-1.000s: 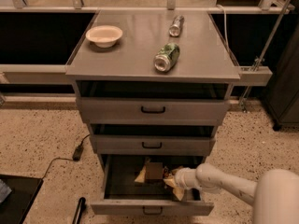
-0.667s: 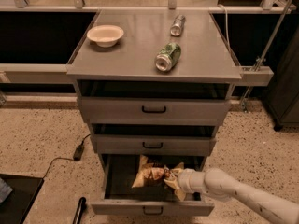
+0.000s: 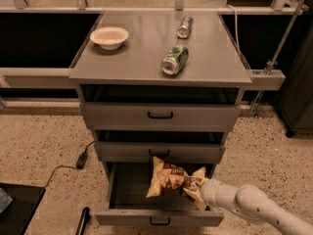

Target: Pick brown chip bag from bottom drawer and place on counter

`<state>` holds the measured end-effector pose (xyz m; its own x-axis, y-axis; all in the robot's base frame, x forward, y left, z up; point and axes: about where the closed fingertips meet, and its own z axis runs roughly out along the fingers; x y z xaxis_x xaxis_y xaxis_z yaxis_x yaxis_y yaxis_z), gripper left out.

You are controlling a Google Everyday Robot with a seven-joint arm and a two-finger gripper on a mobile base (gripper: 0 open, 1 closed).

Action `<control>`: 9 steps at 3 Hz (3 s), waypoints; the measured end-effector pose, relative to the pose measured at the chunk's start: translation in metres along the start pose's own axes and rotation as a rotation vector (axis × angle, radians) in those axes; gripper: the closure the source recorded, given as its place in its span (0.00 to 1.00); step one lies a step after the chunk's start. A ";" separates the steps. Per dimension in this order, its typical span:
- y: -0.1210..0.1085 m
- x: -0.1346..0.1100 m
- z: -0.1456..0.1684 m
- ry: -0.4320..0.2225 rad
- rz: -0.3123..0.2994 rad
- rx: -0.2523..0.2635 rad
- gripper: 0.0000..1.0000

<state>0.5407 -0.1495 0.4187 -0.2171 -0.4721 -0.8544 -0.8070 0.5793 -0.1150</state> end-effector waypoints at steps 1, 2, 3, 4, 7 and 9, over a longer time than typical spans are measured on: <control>0.000 0.000 0.000 0.000 0.000 0.000 1.00; 0.001 -0.017 -0.005 -0.023 -0.002 0.001 1.00; 0.003 -0.077 -0.042 -0.082 -0.064 0.021 1.00; -0.006 -0.172 -0.108 -0.159 -0.192 0.068 1.00; -0.019 -0.247 -0.160 -0.185 -0.297 0.138 1.00; -0.003 -0.438 -0.236 -0.340 -0.654 0.224 1.00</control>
Offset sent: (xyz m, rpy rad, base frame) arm 0.0007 0.0069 0.0403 0.0352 -0.0370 -0.0004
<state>0.5087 -0.1016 0.9125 0.4760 -0.5556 -0.6817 -0.5746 0.3904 -0.7193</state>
